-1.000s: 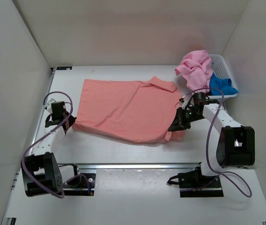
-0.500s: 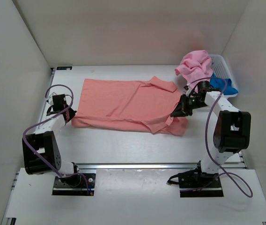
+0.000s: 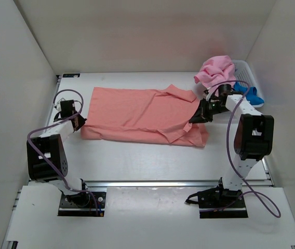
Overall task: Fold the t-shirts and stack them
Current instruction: Fold the flattened tshirt in 1/3 of the way
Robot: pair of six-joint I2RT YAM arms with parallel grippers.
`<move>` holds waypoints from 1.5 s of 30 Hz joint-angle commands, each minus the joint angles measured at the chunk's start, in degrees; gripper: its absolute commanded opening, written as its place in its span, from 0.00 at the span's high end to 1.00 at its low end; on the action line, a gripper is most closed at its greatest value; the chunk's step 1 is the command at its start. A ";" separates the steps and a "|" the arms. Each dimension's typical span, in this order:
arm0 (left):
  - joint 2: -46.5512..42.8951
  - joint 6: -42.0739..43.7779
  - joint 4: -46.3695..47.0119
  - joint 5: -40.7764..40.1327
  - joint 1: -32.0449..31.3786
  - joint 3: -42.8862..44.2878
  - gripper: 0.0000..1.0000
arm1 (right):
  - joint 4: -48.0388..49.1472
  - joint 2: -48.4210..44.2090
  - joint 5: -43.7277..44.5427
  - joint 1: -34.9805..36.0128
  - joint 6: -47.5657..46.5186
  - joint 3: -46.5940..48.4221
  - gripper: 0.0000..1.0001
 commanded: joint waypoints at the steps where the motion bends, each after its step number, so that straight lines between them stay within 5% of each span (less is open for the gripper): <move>1: 1.09 2.02 0.91 1.49 -1.15 3.60 1.00 | 0.22 0.96 0.38 -0.91 -0.27 2.79 1.00; 9: 4.00 4.04 0.37 3.07 -1.07 6.33 0.98 | 1.28 1.23 4.85 -1.26 0.95 5.86 0.97; 11: 4.00 4.39 1.34 3.86 -1.41 6.33 0.68 | 2.24 0.00 7.48 -1.26 1.49 6.13 0.88; 13: 3.65 5.53 1.52 3.69 -1.33 6.59 0.49 | 3.64 -1.75 9.51 -1.17 1.49 6.13 0.68; 15: 2.59 5.54 1.34 3.51 -1.15 6.33 0.42 | 4.26 -3.60 11.09 -1.17 1.58 6.48 0.60; 22: -2.76 4.84 -1.03 2.37 0.69 0.54 0.41 | 4.09 -10.45 16.90 -0.56 0.87 3.41 0.54; 31: -11.56 8.00 -3.58 -2.02 -2.55 -10.45 0.36 | 6.90 -21.35 20.93 0.85 0.61 -13.98 0.54; 40: -9.02 6.60 -4.28 -5.10 -4.31 -10.64 0.32 | 11.39 -22.25 26.74 1.55 3.59 -23.66 0.43; 45: -4.63 4.75 -4.98 -4.67 -4.66 -7.04 0.39 | 13.39 -20.49 28.50 3.13 6.31 -27.17 0.38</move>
